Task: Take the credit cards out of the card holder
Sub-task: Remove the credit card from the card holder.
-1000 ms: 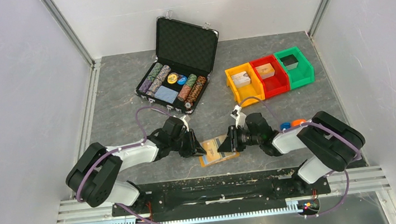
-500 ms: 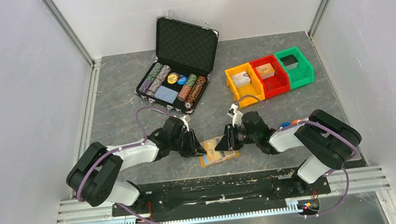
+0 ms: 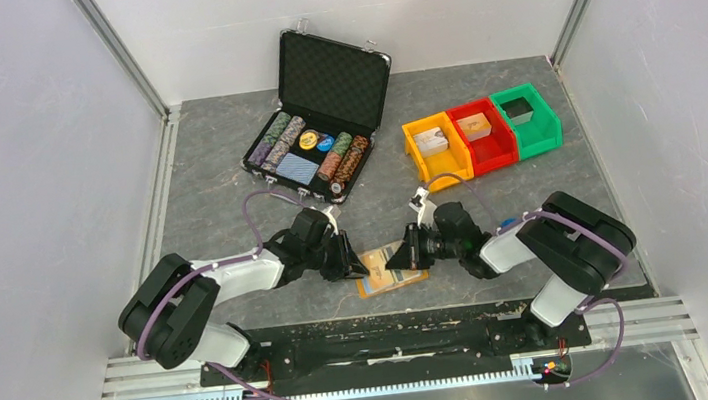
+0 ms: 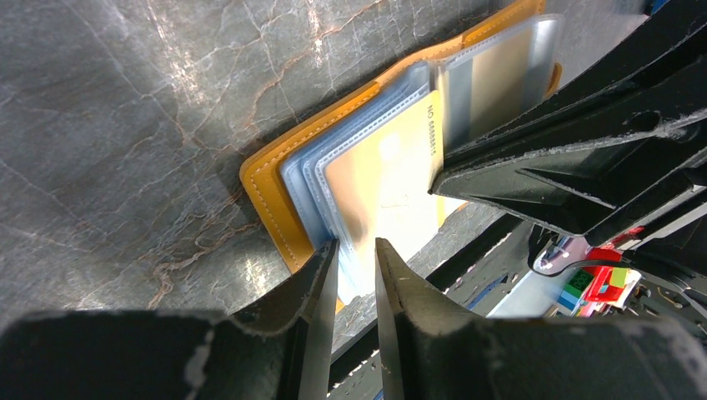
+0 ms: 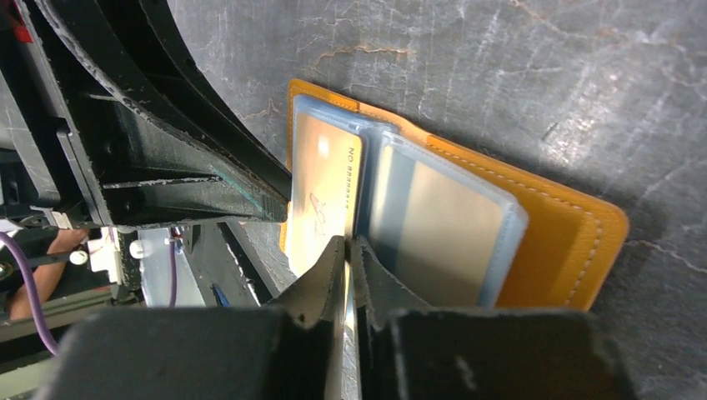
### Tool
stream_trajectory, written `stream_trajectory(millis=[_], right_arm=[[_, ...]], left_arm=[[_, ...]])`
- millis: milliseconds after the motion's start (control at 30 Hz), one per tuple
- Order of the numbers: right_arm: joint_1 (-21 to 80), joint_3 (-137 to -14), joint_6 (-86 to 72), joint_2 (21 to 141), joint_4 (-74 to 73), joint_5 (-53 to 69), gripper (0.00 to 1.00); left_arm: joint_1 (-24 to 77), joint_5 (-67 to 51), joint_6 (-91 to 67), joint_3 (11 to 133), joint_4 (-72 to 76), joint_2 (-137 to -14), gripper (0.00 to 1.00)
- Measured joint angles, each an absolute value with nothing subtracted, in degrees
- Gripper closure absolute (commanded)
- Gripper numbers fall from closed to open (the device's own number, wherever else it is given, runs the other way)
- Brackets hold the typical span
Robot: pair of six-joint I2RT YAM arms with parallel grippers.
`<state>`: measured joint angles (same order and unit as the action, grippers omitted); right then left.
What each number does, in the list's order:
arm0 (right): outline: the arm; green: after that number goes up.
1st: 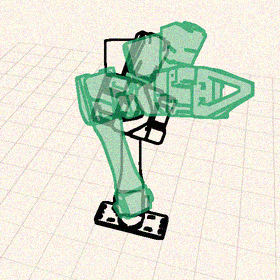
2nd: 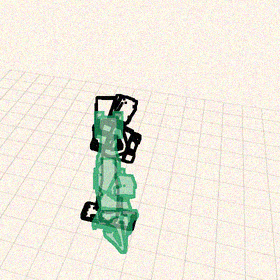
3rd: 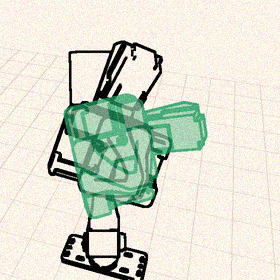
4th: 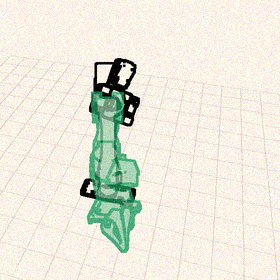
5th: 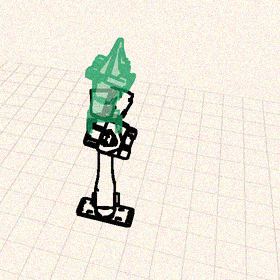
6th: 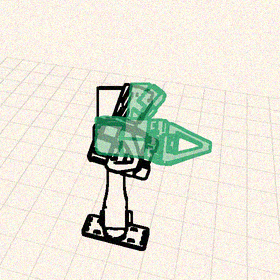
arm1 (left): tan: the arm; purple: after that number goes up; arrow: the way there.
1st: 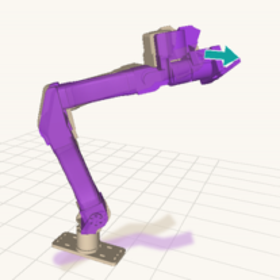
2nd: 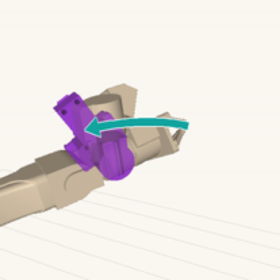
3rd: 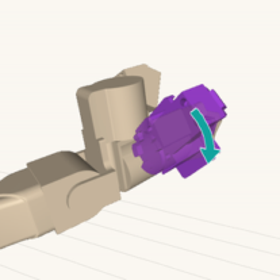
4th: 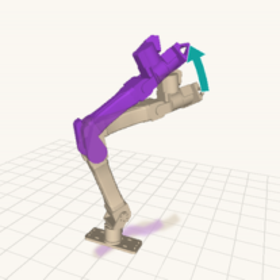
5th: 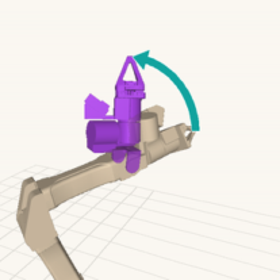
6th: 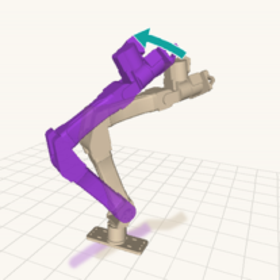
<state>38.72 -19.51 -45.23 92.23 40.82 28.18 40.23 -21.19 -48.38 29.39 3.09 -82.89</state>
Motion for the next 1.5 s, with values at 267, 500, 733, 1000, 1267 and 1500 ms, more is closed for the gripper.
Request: stream_trajectory(millis=[267,500,733,1000,1267,1500], right_arm=[[37.2,-16.8,-47.0,91.7,44.6,28.7,1.00],[34.9,-14.2,-46.8,88.2,44.5,29.6,1.00],[33.6,-14.0,-46.2,85.9,43.3,31.2,1.00],[30.3,-13.9,-44.7,82.9,39.6,32.8,1.00],[25.4,-17.6,-35.2,74.2,23.3,32.6,1.00],[23.6,-22.0,-29.5,70.1,14.8,34.4,1.00]], left_arm=[[40.2,-21.1,-48.4,29.5,2.9,-83.2,0.70],[40.2,-20.9,-48.4,30.5,1.1,-83.5,0.70],[40.2,-20.9,-48.4,31.4,-0.1,-84.1,0.70],[40.3,-20.6,-48.3,32.3,-1.7,-84.2,0.70],[40.3,-20.0,-48.1,34.7,-7.3,-82.9,0.53],[40.3,-20.0,-45.4,42.0,-15.4,-77.9,0.37]])
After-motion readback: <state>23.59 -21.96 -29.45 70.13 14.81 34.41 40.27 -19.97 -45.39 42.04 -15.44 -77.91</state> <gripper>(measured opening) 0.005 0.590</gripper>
